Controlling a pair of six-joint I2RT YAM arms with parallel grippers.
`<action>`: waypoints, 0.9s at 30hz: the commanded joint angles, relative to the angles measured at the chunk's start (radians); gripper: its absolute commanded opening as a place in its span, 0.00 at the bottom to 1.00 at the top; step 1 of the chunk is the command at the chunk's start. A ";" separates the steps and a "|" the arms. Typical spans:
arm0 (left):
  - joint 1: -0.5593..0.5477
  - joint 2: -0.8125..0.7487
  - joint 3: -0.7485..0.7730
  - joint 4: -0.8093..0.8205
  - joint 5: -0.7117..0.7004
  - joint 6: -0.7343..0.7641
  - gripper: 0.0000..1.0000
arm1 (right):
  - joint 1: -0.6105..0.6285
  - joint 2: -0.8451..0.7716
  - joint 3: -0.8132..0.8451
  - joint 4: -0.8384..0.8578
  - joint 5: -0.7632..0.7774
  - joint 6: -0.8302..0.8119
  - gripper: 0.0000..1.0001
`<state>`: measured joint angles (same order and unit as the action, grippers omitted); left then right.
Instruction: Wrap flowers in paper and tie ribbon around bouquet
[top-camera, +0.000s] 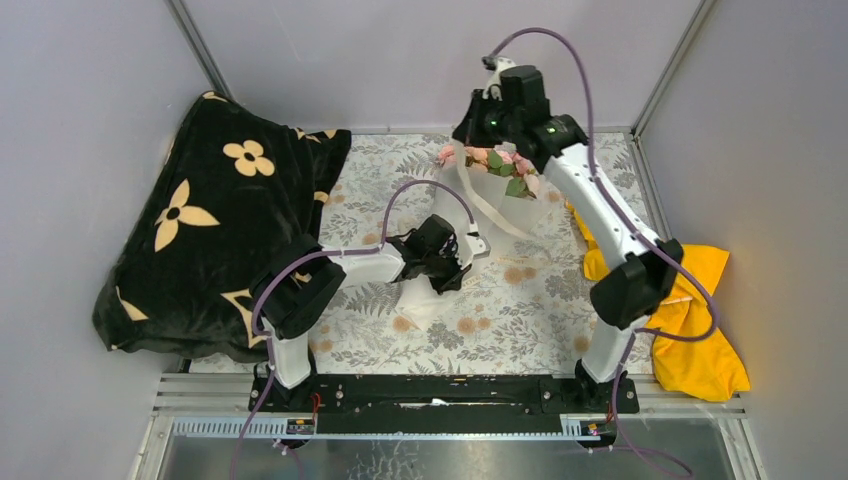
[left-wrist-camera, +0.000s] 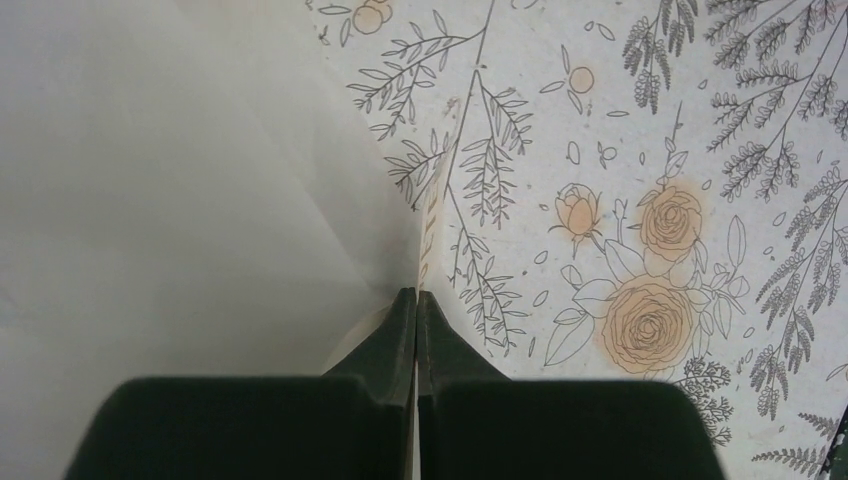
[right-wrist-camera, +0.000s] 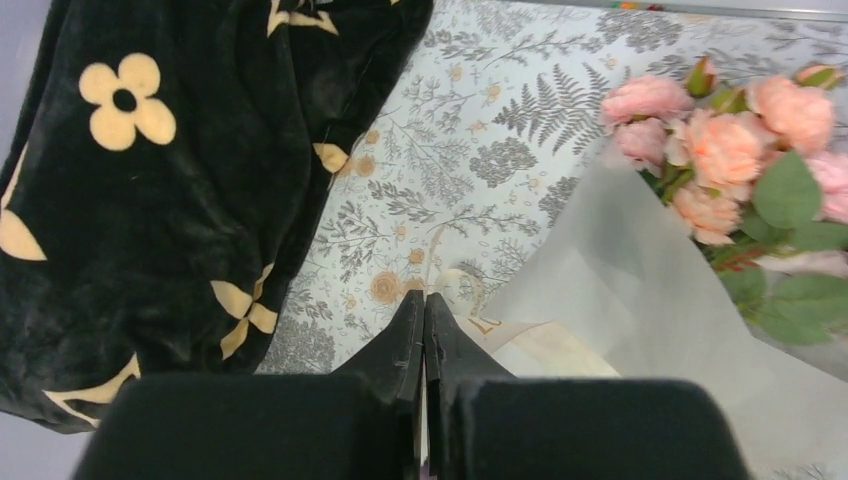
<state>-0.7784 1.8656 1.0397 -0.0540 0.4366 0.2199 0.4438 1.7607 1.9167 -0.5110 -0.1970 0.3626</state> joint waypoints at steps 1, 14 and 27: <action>-0.019 -0.024 -0.026 0.026 -0.019 0.057 0.00 | 0.061 0.082 0.134 0.038 0.019 0.011 0.00; -0.033 -0.057 -0.066 0.044 -0.023 0.106 0.00 | 0.079 0.437 0.360 -0.298 0.014 -0.174 0.80; -0.032 -0.078 -0.018 0.002 0.056 0.130 0.00 | -0.096 0.196 -0.288 0.021 -0.278 -0.170 0.79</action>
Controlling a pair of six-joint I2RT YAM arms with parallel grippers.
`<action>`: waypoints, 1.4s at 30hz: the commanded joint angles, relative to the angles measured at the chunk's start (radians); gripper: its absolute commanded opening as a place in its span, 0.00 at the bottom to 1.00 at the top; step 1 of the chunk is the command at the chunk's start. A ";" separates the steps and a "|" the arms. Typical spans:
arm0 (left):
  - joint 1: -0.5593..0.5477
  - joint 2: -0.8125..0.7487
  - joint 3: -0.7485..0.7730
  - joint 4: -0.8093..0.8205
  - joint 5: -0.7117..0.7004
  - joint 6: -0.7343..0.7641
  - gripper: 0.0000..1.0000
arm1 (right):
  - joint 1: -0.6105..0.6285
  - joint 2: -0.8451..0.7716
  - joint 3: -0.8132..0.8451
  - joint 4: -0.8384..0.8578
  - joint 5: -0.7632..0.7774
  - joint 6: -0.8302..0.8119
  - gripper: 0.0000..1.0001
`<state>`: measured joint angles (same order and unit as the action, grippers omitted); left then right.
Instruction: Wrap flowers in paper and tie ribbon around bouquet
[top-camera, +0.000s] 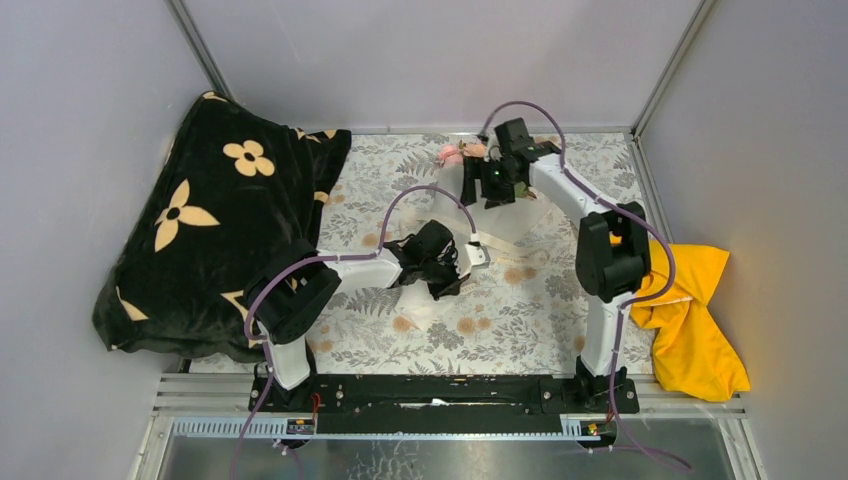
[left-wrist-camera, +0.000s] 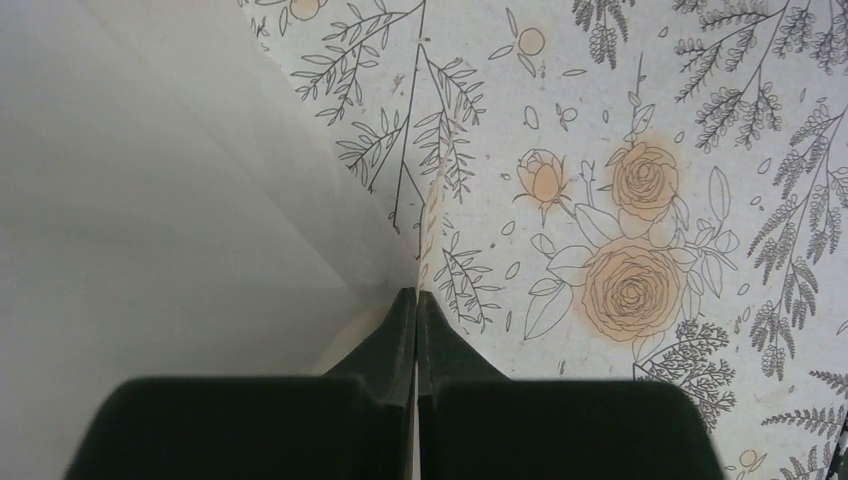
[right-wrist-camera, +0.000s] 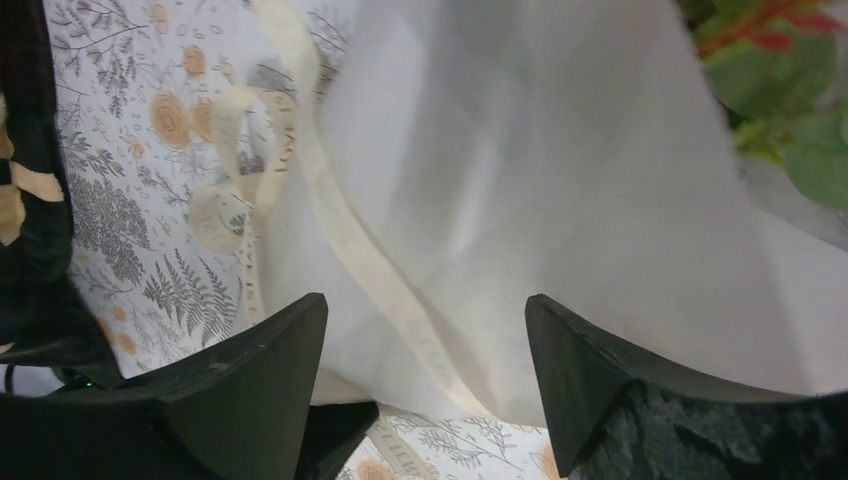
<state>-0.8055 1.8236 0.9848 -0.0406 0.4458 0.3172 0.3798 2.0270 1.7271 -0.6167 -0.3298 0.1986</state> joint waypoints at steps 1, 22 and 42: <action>-0.004 -0.042 0.055 -0.025 0.055 0.038 0.00 | -0.032 -0.061 -0.117 0.129 -0.163 -0.010 0.75; 0.300 0.256 0.779 -0.026 0.418 -0.612 0.00 | -0.113 -0.140 -0.555 0.621 -0.395 0.212 0.59; 0.333 0.447 0.750 0.107 0.139 -0.506 0.00 | -0.111 -0.242 -0.655 0.653 -0.278 0.156 0.66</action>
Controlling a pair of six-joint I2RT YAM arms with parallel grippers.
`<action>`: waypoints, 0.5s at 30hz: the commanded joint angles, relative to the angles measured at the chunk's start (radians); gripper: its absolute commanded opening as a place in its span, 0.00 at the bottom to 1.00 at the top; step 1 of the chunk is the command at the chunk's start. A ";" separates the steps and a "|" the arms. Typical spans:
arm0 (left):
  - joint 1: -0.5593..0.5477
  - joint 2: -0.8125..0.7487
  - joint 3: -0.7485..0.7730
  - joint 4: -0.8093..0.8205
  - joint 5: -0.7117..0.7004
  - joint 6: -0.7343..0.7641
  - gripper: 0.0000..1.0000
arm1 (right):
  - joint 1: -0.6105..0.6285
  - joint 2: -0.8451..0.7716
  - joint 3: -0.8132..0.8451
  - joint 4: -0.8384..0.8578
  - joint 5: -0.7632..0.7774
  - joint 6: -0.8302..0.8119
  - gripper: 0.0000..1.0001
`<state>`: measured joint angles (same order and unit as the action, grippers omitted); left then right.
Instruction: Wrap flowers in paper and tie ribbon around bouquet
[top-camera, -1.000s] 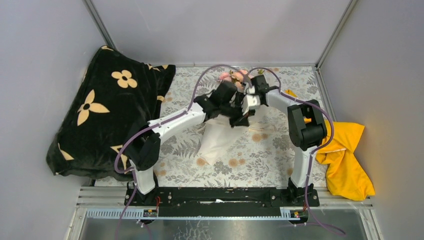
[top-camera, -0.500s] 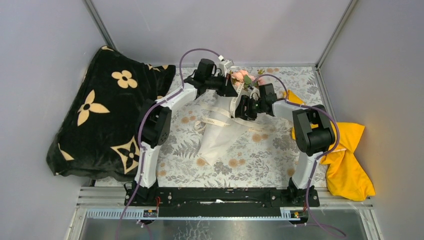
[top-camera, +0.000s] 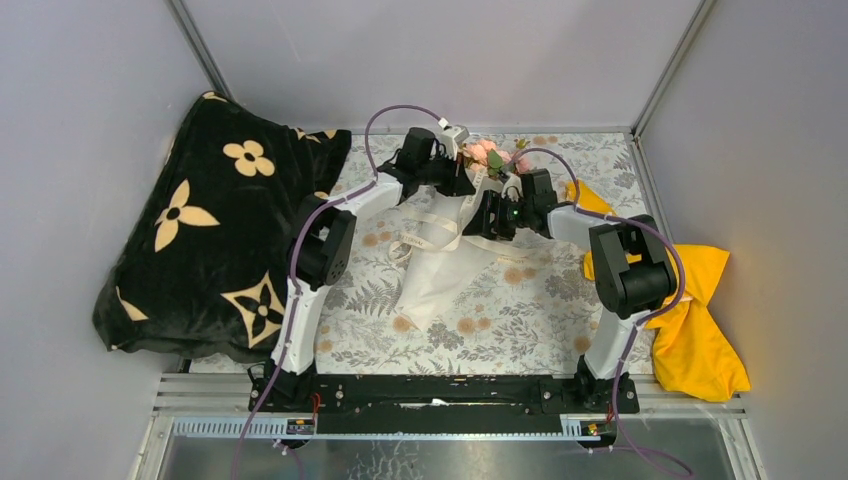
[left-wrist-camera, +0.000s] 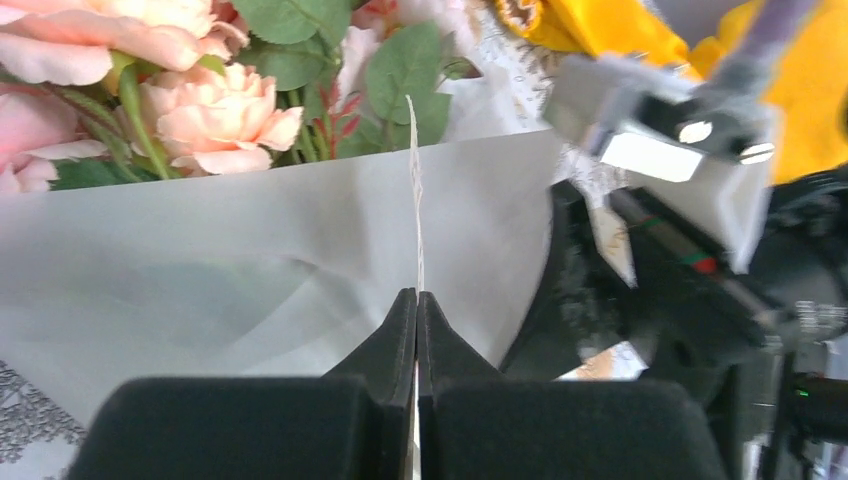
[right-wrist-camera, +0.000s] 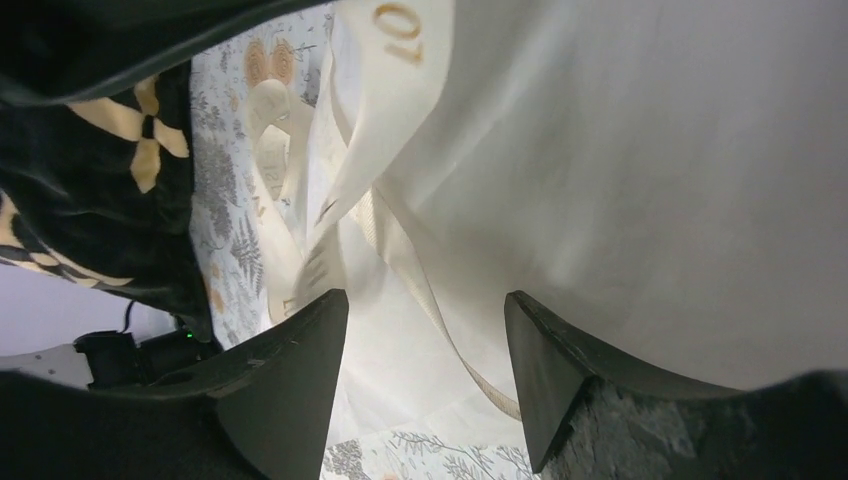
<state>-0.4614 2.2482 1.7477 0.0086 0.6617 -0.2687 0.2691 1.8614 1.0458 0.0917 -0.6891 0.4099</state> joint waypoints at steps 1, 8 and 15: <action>-0.015 0.022 -0.020 0.057 -0.089 0.093 0.00 | -0.001 -0.085 0.036 -0.081 0.142 -0.061 0.65; -0.035 0.035 -0.042 0.060 -0.093 0.119 0.00 | 0.024 -0.126 0.038 -0.117 0.244 -0.080 0.64; -0.043 0.036 -0.046 0.064 -0.097 0.119 0.00 | 0.089 -0.072 0.080 -0.034 0.273 -0.033 0.74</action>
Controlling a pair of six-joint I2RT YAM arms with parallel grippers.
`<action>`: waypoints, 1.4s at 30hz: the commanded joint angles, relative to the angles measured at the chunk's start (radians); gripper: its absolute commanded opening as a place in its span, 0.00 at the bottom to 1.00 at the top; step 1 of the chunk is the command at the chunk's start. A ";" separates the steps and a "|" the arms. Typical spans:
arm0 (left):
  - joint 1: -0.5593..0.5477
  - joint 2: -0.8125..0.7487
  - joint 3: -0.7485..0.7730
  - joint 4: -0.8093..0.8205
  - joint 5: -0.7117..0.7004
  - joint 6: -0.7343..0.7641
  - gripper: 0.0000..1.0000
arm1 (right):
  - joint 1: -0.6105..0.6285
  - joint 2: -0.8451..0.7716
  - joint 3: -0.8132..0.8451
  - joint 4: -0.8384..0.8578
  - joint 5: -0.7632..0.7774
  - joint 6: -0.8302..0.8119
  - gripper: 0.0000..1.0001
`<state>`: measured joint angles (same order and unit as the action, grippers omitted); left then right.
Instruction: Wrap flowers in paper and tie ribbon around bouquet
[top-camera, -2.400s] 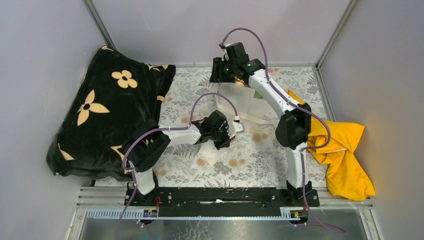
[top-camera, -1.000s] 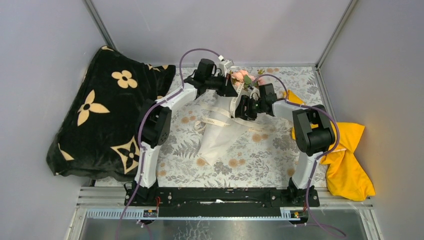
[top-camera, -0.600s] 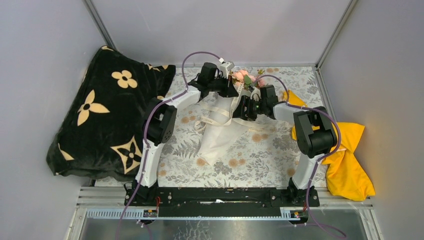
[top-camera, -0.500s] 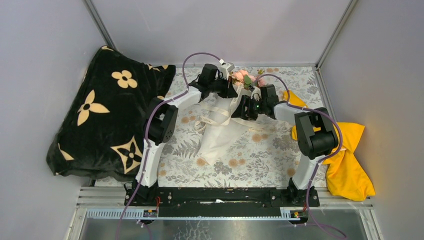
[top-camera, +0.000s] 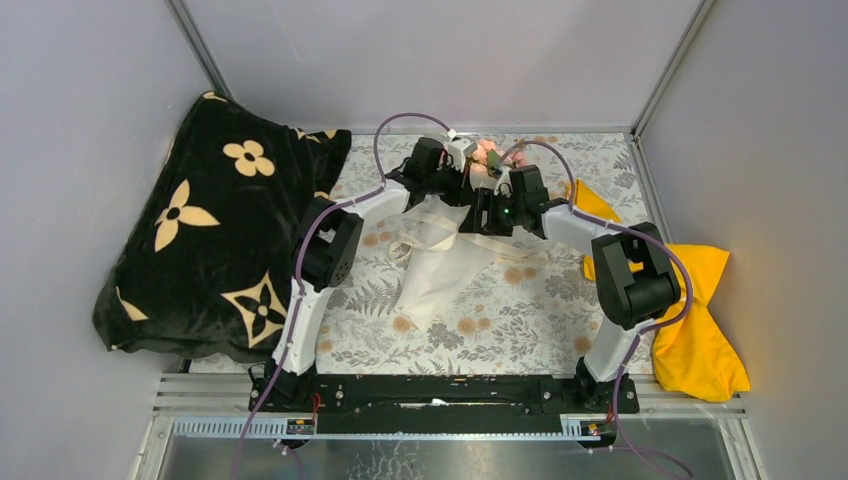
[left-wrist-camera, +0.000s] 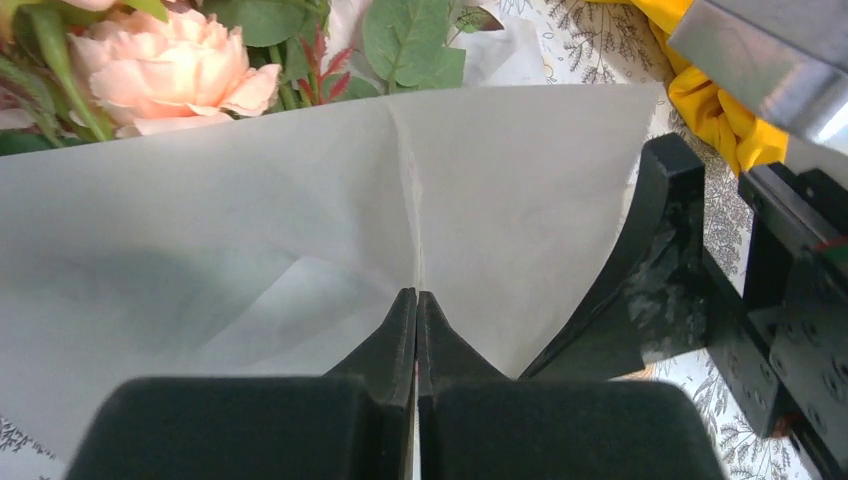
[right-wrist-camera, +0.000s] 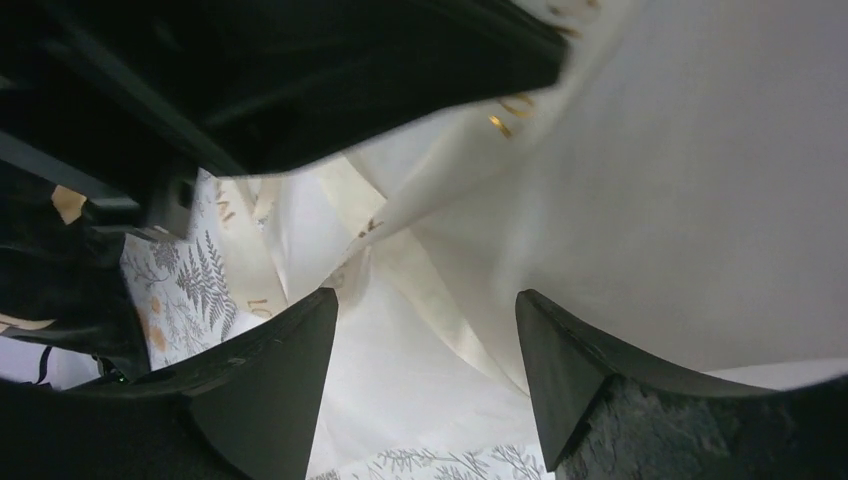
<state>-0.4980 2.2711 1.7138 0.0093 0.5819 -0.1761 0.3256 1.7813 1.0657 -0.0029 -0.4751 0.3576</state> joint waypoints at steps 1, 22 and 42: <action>-0.007 0.013 -0.013 0.063 -0.019 0.028 0.00 | 0.035 0.021 0.071 0.058 0.085 0.022 0.75; -0.008 -0.025 0.060 -0.092 0.001 0.136 0.43 | 0.028 0.079 0.035 0.123 0.058 0.082 0.00; -0.041 -0.174 -0.073 -0.567 -0.040 1.177 0.90 | -0.010 0.049 0.021 0.138 0.021 0.162 0.01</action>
<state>-0.5133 2.0136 1.6432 -0.5114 0.5964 0.8421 0.3210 1.8954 1.0649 0.1177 -0.4381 0.4976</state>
